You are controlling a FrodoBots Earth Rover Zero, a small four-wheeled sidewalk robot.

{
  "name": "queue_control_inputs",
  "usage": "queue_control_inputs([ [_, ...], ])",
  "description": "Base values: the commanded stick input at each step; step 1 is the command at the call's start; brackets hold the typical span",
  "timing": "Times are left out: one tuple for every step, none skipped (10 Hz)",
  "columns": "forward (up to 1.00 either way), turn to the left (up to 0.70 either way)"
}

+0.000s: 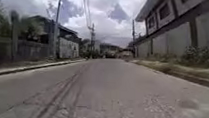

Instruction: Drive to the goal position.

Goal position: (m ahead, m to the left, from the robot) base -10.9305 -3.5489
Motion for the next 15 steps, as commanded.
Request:
queue_control_inputs([
  [1.0,-0.35],
  [1.0,-0.35],
  [1.0,-0.35],
  [1.0,-0.36],
  [1.0,-0.36],
  [1.0,-0.33],
  [1.0,-0.07],
  [1.0,0.0],
  [1.0,0.0],
  [1.0,0.0],
  [1.0,0.0],
  [1.0,0.0],
  [1.0,0.0],
  [1.0,0.0],
  [1.0,0.0],
])
